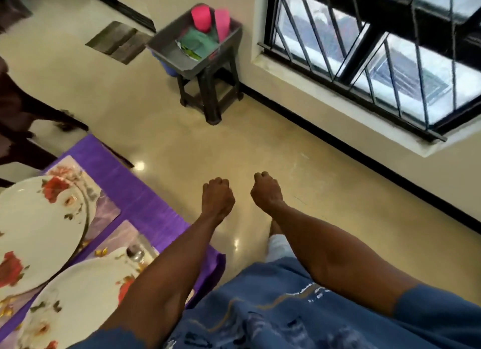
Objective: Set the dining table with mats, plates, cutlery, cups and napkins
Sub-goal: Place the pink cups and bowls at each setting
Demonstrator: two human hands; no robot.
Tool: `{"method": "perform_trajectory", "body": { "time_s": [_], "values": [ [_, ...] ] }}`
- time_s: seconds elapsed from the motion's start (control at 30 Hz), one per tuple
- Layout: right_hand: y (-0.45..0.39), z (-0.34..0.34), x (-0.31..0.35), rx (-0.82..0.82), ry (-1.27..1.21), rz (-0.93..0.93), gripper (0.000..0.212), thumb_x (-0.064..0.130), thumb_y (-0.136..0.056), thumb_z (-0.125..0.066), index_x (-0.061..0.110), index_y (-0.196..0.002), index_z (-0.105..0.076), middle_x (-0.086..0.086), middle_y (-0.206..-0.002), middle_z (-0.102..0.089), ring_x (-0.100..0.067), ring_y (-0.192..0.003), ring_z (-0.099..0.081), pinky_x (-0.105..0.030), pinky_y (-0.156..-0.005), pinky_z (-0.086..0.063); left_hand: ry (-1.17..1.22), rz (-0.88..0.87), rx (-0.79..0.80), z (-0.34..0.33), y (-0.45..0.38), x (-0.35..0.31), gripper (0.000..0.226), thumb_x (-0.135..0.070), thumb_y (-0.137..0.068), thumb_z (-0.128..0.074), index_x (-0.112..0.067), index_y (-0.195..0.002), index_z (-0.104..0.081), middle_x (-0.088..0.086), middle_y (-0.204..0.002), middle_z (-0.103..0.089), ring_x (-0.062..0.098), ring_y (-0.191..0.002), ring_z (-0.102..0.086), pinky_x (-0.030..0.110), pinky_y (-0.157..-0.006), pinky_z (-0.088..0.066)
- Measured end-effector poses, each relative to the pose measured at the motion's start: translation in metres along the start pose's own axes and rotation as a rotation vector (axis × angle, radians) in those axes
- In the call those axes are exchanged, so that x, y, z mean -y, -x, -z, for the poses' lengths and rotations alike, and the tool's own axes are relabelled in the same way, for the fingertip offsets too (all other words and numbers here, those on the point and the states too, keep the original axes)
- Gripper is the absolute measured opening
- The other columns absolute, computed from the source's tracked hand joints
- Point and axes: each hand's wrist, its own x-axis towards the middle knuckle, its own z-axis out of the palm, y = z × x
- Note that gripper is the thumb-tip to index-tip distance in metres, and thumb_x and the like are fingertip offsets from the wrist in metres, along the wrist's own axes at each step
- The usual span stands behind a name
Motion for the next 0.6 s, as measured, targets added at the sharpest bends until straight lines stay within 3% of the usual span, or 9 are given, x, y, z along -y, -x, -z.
{"method": "perform_trajectory", "body": {
  "time_s": [0.3, 0.6],
  "values": [
    [-0.128, 0.09, -0.074, 0.06, -0.004, -0.017, 0.023, 0.003, -0.089, -0.042, 0.0, -0.106, -0.057, -0.019, -0.108, -0.058, -0.035, -0.089, -0.059, -0.041, -0.075, -0.049, -0.005, 0.029, 0.116, 0.023, -0.134, -0.106, 0.026, -0.023, -0.095, -0.045, -0.011, -0.109, -0.063, 0.008, -0.11, -0.064, 0.028, -0.101, -0.058, 0.039, -0.092, -0.039],
    [-0.229, 0.117, -0.039, 0.113, -0.039, 0.076, 0.024, 0.006, -0.092, -0.044, 0.003, -0.113, -0.055, -0.016, -0.111, -0.058, -0.033, -0.091, -0.059, -0.041, -0.075, -0.05, 0.036, 0.18, 0.097, 0.039, -0.232, -0.07, 0.024, -0.024, -0.094, -0.047, -0.011, -0.107, -0.062, 0.01, -0.11, -0.063, 0.03, -0.102, -0.058, 0.039, -0.09, -0.038]
  ]
}}
